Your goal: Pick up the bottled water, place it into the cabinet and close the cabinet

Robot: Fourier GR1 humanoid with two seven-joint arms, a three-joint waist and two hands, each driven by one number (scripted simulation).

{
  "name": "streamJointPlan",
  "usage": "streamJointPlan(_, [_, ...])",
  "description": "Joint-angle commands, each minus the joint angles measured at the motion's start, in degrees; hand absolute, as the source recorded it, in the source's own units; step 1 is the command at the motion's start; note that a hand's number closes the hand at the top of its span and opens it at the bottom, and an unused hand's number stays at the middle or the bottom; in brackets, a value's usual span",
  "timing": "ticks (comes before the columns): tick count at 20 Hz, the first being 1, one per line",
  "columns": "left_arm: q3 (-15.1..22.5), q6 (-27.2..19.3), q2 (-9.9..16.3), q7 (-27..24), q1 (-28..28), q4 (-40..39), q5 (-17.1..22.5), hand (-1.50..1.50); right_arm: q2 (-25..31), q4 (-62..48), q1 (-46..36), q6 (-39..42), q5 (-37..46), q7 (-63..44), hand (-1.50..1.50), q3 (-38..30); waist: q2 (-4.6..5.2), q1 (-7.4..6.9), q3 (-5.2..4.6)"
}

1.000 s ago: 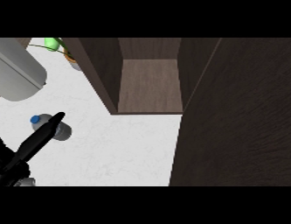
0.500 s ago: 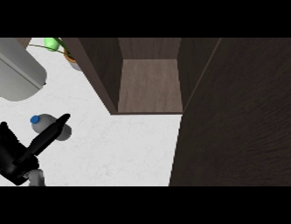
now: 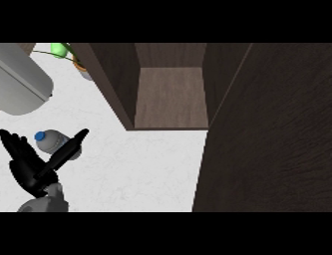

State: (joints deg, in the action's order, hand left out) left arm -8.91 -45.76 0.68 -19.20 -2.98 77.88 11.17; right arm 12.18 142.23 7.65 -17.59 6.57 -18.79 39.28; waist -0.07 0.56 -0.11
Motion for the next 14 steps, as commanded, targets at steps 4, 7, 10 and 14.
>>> streamJointPlan(4, [-3.7,3.0,-0.6,-11.2,-3.6,-12.4,6.7,-1.5,3.5,8.1,5.8,-1.2,6.4,0.6,-1.5,3.4,-0.09,0.46,0.06])
streamJointPlan(7, [-4.7,1.8,-0.7,-15.0,-6.0,-16.8,9.5,-1.5,3.0,8.4,-1.1,-0.4,3.3,-5.8,-1.5,-1.9,0.06,0.0,0.04])
streamJointPlan(10, [-4.1,3.6,-0.7,-22.1,-5.0,-21.6,14.6,-1.5,3.6,7.3,1.0,-1.4,6.1,-3.5,-1.5,2.1,-0.01,0.18,0.02])
streamJointPlan(14, [-9.3,7.7,-0.7,-25.9,-9.3,-29.6,14.9,-1.5,2.5,3.6,1.5,-2.6,6.5,1.1,-1.5,3.3,0.05,0.16,0.05])
